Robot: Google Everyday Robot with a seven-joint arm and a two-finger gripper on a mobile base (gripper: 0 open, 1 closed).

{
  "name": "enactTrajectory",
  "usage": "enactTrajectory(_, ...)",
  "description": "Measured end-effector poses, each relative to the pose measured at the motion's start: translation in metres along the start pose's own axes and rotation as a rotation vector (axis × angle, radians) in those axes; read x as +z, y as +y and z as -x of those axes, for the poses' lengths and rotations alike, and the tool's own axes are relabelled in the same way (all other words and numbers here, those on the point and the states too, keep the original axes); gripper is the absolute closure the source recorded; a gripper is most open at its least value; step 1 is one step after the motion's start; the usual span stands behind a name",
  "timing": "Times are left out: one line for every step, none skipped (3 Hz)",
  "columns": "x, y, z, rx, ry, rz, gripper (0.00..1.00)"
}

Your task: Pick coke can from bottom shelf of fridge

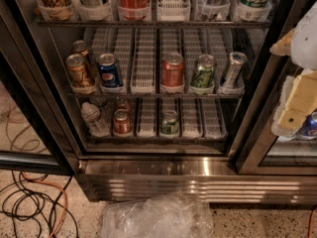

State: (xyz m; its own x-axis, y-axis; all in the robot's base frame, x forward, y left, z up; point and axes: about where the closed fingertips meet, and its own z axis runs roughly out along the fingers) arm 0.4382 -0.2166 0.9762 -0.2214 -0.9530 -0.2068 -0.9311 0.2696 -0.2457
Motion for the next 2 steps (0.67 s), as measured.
enactTrajectory(0.0,0.0,0.0,0.0,0.0,0.0,0.0)
enactTrajectory(0.0088,0.0099,0.0019,-0.002,-0.03,0.016,0.0)
